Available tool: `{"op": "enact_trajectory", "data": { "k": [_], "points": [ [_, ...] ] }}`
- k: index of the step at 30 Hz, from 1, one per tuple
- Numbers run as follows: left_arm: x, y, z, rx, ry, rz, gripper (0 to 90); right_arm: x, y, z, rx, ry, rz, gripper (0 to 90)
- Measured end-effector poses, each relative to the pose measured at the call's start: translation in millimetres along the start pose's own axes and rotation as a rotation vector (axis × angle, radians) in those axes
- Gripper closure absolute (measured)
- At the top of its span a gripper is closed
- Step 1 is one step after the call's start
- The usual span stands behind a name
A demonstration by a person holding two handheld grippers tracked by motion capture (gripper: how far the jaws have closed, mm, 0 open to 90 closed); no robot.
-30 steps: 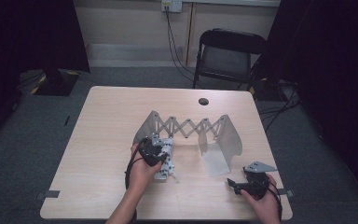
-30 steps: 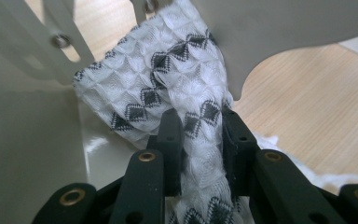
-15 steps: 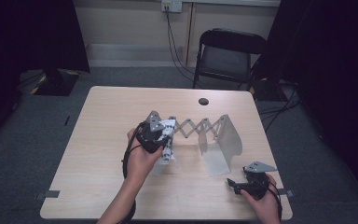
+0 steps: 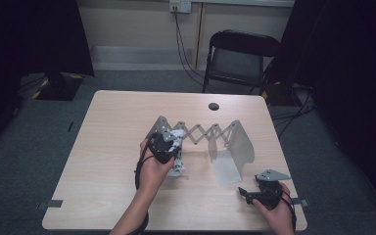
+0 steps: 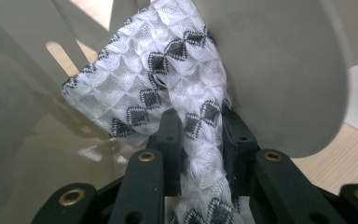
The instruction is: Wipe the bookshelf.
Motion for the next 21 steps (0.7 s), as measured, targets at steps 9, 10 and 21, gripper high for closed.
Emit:
{"op": "enact_trajectory", "data": {
  "k": [9,10,21],
  "points": [
    [-18.1,16.3,1.3,-0.011,-0.025,0.047,72.4,0.0,0.0,0.0,0.001,0.000,0.000,14.2],
    [-20.5,18.4,0.7,-0.006,-0.025,0.052,72.4,0.0,0.0,0.0,0.001,-0.001,0.000,14.2],
    [-39.2,28.9,-0.6,-0.020,-0.039,0.095,72.3,0.0,0.0,0.1,0.002,-0.003,0.000,14.2]
  ]
}}
Point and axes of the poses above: each handheld gripper's, and its own axes: y roughly forward along the jaws, x roughly out of its top, z roughly to its left, the point moved 1 cm from there along y, roughly forward along the jaws, and after that the axes turned 3 degrees about y, right-handed, at the moved point
